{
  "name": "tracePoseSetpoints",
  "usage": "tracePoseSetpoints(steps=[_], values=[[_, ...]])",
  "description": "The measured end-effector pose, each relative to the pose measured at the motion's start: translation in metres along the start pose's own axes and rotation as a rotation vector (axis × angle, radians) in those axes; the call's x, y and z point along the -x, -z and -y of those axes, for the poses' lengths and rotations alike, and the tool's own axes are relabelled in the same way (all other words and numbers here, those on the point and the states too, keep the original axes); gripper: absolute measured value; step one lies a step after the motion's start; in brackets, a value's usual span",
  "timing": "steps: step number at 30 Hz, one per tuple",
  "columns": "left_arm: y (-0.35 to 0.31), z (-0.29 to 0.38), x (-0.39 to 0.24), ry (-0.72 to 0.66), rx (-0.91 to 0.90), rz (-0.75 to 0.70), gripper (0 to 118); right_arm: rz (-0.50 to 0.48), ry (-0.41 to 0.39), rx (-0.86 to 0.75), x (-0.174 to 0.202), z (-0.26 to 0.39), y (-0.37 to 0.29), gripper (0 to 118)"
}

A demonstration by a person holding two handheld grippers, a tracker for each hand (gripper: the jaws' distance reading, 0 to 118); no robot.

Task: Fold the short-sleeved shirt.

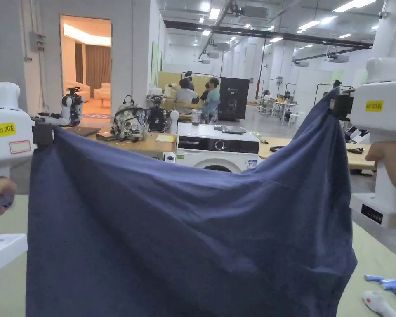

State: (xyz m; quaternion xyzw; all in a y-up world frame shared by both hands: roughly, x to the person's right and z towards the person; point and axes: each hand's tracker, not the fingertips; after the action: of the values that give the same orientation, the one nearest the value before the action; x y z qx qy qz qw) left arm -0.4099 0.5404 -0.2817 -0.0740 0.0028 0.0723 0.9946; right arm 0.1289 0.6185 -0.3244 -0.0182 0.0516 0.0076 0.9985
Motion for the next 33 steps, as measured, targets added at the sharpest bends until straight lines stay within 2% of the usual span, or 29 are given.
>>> tracePoseSetpoints(steps=[8,12,16,19,29,33], values=[[0.019,-0.089,-0.002,0.057,-0.066,-0.051,0,0.044,0.083,-0.067,-0.017,-0.081,0.013,0],[0.036,-0.124,0.001,0.028,-0.069,-0.052,0,0.069,0.041,-0.070,-0.013,-0.112,0.028,0],[0.052,-0.150,0.001,0.044,-0.062,-0.045,0,0.080,0.062,-0.080,-0.013,-0.132,0.044,0],[0.067,-0.163,0.000,0.059,-0.059,-0.057,0,0.118,0.030,-0.078,-0.011,-0.145,0.059,0],[0.120,-0.177,0.009,0.054,-0.056,-0.084,0,0.131,0.013,-0.086,-0.004,-0.158,0.120,0],[0.139,-0.181,0.015,0.044,-0.050,-0.093,0,0.124,-0.038,-0.110,0.007,-0.162,0.142,0]])
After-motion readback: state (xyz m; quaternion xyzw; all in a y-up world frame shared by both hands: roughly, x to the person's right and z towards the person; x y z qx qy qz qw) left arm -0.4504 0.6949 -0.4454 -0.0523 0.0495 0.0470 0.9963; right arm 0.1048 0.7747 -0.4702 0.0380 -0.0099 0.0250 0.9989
